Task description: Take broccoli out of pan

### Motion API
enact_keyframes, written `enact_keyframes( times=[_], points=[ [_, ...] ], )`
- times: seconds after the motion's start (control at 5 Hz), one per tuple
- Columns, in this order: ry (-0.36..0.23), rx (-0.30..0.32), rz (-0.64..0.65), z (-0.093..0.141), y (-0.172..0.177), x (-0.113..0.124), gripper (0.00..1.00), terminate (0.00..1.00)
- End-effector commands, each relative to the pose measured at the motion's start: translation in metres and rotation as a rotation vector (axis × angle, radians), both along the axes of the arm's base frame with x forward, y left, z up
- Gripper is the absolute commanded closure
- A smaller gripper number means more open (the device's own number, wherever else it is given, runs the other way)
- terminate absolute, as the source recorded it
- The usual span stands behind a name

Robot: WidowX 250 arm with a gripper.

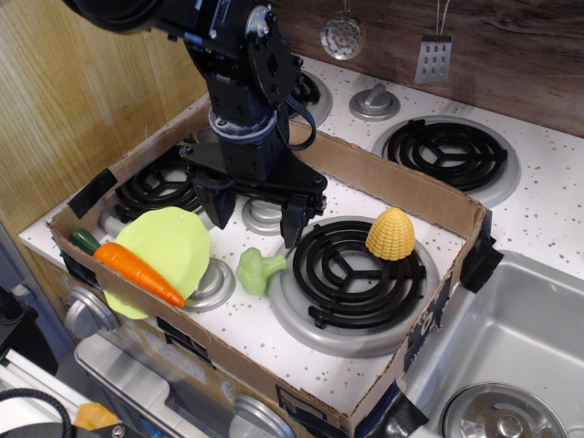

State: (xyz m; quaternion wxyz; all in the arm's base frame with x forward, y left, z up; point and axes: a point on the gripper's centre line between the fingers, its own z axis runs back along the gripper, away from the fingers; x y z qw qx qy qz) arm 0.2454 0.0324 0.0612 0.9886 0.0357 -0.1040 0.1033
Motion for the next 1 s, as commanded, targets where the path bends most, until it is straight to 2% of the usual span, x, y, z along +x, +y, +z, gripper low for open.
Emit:
enact_keyframes(
  times=[0.0, 0.6, 0.8],
  points=[
    [-0.042, 0.008, 0.001, 0.0129, -0.0055, 0.0130, 0.00, 0.00],
    [-0.042, 0.008, 0.001, 0.0129, -0.0055, 0.0130, 0.00, 0.00],
    [-0.042, 0.008, 0.001, 0.0129, -0.0055, 0.0130, 0.00, 1.00]
  ],
)
